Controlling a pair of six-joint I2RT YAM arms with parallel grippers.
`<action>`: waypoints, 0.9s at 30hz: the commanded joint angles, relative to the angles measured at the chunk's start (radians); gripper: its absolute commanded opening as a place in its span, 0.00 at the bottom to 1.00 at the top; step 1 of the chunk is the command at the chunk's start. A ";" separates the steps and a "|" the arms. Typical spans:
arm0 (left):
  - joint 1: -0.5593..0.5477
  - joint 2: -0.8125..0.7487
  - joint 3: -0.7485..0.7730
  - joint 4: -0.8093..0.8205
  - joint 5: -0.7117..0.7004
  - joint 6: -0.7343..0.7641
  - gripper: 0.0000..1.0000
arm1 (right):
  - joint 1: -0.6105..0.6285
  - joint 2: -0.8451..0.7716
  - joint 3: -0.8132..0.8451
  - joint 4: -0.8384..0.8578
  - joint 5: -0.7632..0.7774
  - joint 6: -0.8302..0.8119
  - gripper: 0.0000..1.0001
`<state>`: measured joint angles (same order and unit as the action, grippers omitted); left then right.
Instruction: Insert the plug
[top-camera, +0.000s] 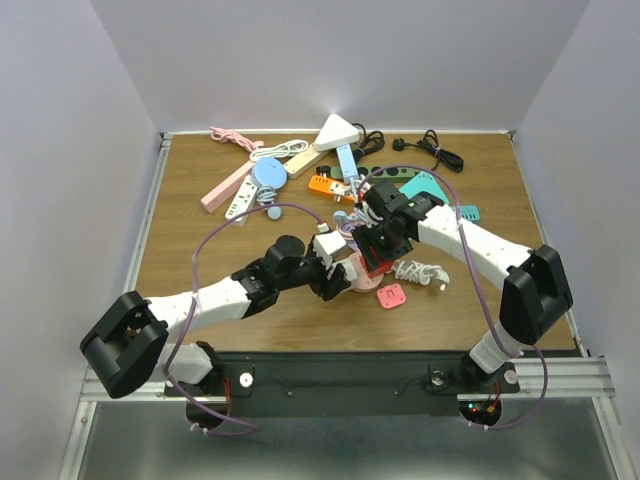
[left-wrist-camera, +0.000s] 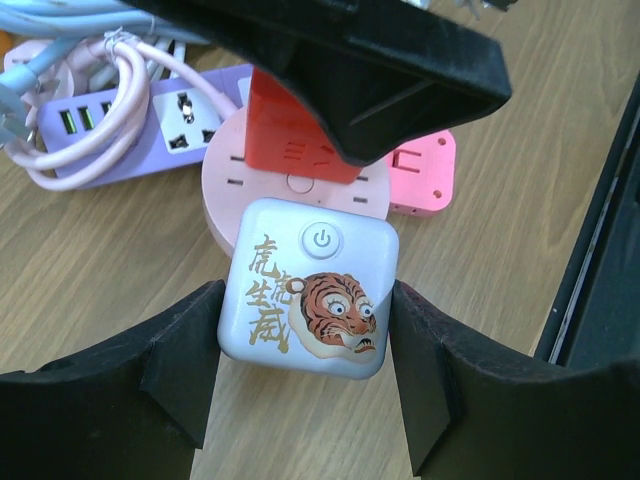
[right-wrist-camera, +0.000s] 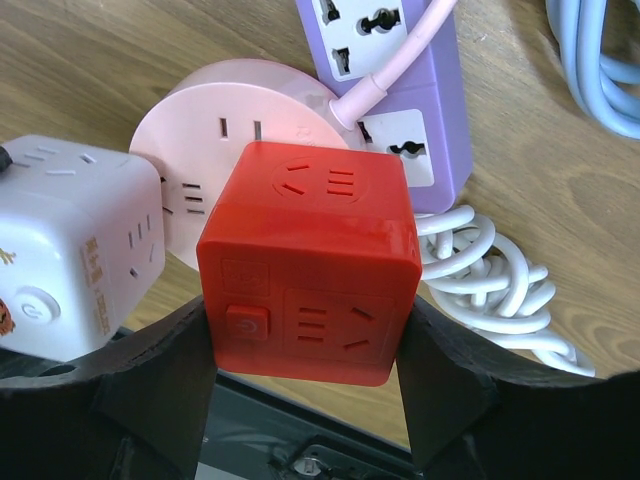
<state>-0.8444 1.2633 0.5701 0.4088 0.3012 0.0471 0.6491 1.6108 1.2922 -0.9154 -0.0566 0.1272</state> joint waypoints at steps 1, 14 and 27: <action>-0.007 -0.018 0.053 0.111 0.032 0.017 0.00 | 0.003 -0.003 -0.011 -0.045 -0.054 0.008 0.46; -0.015 -0.005 0.079 0.087 0.015 0.028 0.00 | 0.004 0.006 -0.036 -0.030 -0.069 0.022 0.46; -0.021 -0.116 0.042 0.139 0.042 -0.006 0.00 | 0.003 0.015 -0.024 -0.031 -0.104 0.032 0.46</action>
<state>-0.8577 1.1893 0.5915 0.4423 0.3248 0.0460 0.6491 1.6150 1.2648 -0.9100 -0.0940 0.1535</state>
